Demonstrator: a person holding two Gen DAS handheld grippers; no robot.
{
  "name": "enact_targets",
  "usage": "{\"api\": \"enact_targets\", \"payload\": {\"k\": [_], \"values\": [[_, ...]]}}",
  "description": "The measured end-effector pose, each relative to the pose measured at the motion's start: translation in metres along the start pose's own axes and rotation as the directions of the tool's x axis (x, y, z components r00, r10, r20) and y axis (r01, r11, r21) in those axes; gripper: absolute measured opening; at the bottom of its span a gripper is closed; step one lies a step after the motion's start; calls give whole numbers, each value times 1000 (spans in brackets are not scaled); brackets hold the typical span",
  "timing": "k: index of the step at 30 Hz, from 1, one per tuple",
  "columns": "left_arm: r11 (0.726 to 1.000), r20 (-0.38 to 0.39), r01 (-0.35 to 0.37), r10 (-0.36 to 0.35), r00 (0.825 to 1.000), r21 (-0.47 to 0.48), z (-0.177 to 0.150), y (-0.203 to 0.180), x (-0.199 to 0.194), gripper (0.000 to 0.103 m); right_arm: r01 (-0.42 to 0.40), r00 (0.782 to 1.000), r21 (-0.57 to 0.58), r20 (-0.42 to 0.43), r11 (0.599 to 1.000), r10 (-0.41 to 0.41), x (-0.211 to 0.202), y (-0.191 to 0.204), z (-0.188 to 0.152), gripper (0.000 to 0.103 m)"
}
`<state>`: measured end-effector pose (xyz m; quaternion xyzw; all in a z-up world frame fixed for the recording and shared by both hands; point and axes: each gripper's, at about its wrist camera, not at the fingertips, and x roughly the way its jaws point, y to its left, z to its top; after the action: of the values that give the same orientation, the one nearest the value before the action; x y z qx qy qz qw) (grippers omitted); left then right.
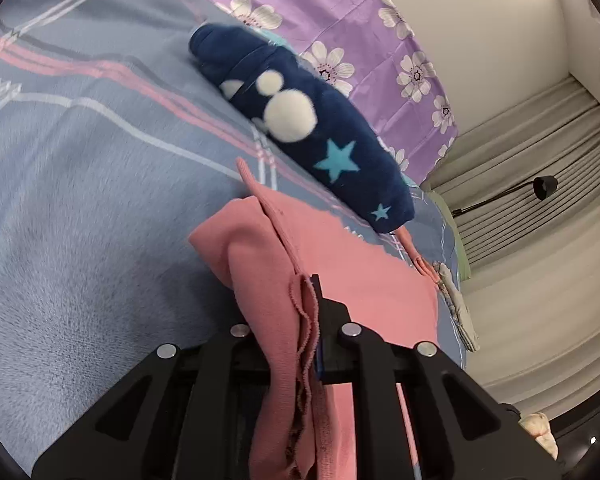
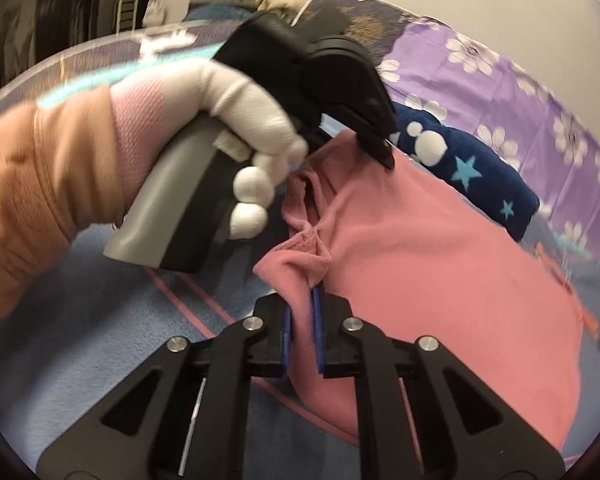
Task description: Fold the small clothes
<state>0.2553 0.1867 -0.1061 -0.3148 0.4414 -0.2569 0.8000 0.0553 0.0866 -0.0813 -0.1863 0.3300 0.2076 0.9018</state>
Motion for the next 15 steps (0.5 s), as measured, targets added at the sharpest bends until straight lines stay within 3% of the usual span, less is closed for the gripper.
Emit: {"api": "enact_targets", "payload": {"k": [8, 15], "values": [[993, 31, -54, 51, 998, 109, 7, -69, -9, 13, -63, 995, 157, 91, 986, 49, -50, -53, 3, 9], [985, 29, -70, 66, 997, 159, 4, -130, 16, 12, -94, 990, 308, 134, 947, 54, -91, -113, -20, 8]]}}
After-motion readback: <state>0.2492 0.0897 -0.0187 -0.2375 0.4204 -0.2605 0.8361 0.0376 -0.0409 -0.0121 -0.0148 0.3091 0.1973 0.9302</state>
